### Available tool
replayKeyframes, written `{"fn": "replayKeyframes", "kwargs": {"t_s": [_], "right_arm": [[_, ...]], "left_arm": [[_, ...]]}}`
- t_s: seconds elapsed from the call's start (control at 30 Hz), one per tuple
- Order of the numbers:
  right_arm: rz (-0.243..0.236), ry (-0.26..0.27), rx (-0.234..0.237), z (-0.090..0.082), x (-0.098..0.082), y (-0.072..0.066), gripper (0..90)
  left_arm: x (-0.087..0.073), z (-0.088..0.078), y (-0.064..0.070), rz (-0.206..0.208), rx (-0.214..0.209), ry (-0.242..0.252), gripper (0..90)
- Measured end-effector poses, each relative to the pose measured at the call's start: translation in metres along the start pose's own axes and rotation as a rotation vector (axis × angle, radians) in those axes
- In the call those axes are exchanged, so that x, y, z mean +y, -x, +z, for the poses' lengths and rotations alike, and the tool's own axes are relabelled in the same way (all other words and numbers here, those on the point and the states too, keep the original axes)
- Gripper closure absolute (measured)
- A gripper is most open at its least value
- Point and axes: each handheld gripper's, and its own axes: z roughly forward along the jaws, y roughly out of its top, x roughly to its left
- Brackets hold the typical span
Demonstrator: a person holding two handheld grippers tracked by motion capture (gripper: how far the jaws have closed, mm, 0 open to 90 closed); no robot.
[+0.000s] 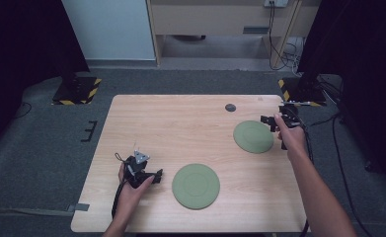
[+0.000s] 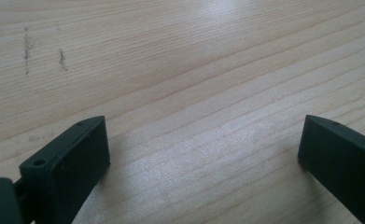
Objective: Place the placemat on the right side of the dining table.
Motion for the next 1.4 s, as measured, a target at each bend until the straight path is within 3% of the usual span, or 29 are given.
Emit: {"fn": "replayKeyframes", "kwargs": {"t_s": [0.2, 0.37, 0.83, 1.4], "right_arm": [[-0.021, 0.018, -0.005, -0.007, 0.001, -0.003, 8.8], [-0.053, 0.019, 0.034, -0.019, 0.003, -0.007, 8.4], [-0.098, 0.06, 0.053, -0.045, 0.005, -0.016, 8.0], [-0.144, 0.055, 0.081, -0.065, -0.012, -0.034, 7.0]], "left_arm": [[-0.002, -0.002, 0.0, 0.005, -0.002, -0.002, 1.6], [-0.004, -0.004, -0.001, 0.004, -0.003, -0.001, 1.6], [-0.006, -0.006, -0.003, 0.002, -0.004, 0.0, 1.6], [-0.011, -0.011, -0.005, -0.005, 0.001, 0.001, 1.7]]}}
